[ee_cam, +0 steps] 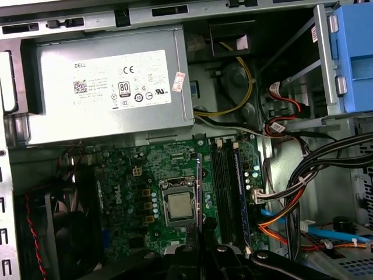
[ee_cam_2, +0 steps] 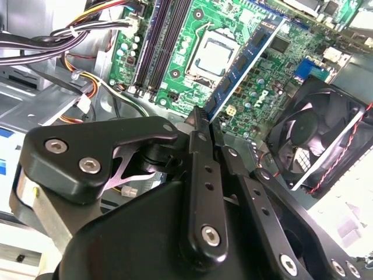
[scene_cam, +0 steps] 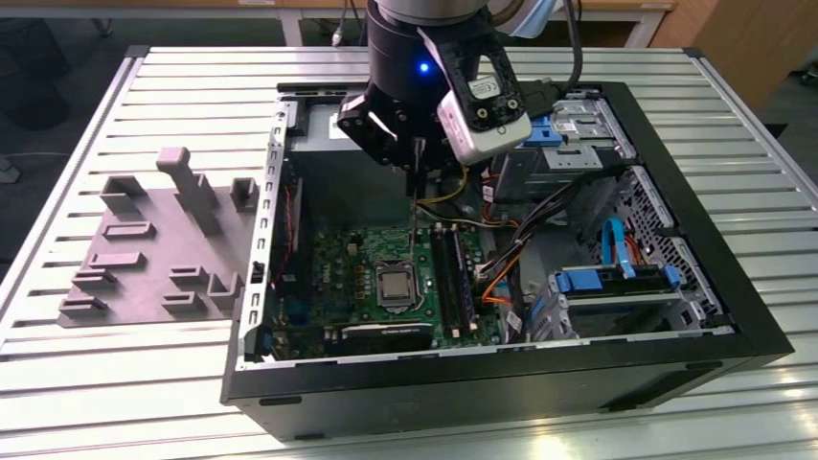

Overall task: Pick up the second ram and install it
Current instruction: 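Insert the second ram into the second slot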

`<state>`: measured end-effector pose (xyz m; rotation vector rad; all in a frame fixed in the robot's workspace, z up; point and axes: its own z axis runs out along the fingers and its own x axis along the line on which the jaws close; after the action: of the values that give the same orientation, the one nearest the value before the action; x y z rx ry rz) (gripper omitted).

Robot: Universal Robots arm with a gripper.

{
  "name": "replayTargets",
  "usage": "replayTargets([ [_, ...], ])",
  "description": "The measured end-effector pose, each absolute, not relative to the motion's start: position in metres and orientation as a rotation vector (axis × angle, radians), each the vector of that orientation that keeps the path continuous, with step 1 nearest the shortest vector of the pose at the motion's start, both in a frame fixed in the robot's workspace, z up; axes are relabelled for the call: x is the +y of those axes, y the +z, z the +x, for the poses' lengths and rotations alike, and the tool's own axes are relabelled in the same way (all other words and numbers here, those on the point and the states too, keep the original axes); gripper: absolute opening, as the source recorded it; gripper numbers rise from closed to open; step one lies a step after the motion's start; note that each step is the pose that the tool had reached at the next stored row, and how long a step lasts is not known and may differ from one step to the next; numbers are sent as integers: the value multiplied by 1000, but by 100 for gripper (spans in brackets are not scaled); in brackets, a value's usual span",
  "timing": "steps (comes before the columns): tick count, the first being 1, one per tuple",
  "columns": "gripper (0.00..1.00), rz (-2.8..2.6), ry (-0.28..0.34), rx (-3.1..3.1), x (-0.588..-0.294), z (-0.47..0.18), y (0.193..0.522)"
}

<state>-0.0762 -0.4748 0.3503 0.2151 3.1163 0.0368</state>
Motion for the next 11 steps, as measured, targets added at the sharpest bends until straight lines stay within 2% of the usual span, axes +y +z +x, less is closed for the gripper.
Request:
replayTargets([
  [11, 14, 177, 38, 3119, -475, -76, 350],
])
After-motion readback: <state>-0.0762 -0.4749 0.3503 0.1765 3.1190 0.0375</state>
